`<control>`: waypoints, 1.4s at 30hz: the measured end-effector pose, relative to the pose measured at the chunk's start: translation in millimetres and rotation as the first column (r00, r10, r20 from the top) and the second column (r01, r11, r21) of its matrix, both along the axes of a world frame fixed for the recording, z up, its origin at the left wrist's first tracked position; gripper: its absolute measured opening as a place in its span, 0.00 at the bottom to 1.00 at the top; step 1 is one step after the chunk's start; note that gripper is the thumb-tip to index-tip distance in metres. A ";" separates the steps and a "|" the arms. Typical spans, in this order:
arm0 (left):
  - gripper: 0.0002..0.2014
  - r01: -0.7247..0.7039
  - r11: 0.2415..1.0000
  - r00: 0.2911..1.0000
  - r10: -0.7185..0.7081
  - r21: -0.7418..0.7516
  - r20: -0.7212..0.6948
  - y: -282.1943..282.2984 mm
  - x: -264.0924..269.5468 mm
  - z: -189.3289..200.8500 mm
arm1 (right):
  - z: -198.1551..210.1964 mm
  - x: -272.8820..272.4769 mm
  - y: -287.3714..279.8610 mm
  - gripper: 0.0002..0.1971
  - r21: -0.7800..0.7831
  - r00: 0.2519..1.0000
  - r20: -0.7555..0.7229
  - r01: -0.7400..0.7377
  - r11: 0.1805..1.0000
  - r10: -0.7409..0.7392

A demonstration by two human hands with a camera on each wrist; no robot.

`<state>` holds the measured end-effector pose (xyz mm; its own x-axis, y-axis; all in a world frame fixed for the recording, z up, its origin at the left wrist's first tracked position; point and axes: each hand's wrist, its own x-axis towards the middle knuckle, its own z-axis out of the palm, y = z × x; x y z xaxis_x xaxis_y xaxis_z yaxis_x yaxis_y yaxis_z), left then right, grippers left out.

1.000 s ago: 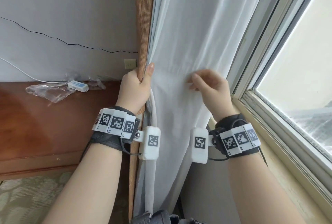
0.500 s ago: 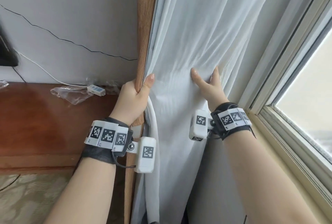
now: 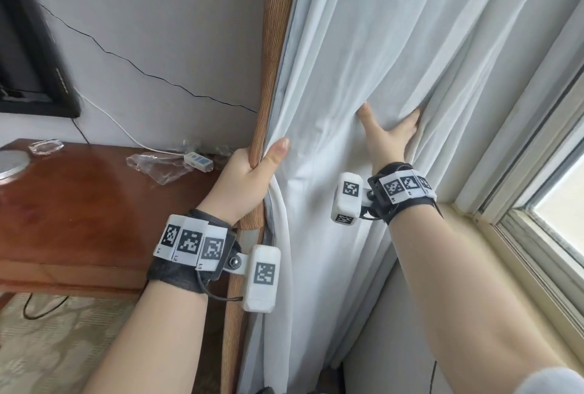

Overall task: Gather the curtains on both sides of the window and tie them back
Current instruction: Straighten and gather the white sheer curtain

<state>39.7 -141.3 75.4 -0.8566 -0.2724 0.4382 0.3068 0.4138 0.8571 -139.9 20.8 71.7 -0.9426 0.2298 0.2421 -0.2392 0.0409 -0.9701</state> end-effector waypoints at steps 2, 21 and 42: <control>0.22 0.012 1.000 1.000 -0.012 0.003 -0.012 -0.3 0.5 -0.5 | 3.6 -6.6 -3.6 0.63 -0.034 0.997 -0.009 -0.072 0.997 0.071; 0.24 -0.285 0.958 0.954 0.281 -0.023 -0.105 10.7 -42.3 -10.4 | -5.0 19.1 64.1 0.17 -0.102 0.926 -0.206 0.301 0.948 -0.317; 0.16 -0.494 0.816 0.858 0.514 -0.300 -0.012 29.8 -73.4 -4.6 | 20.2 124.1 97.3 0.17 0.546 0.853 -0.520 0.300 0.782 0.036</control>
<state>-33.7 -111.5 70.9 -0.6632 -0.5477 0.5100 -0.0647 0.7209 0.6900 -15.8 118.1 91.8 -0.6320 -0.0049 0.7750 -0.6060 0.6265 -0.4902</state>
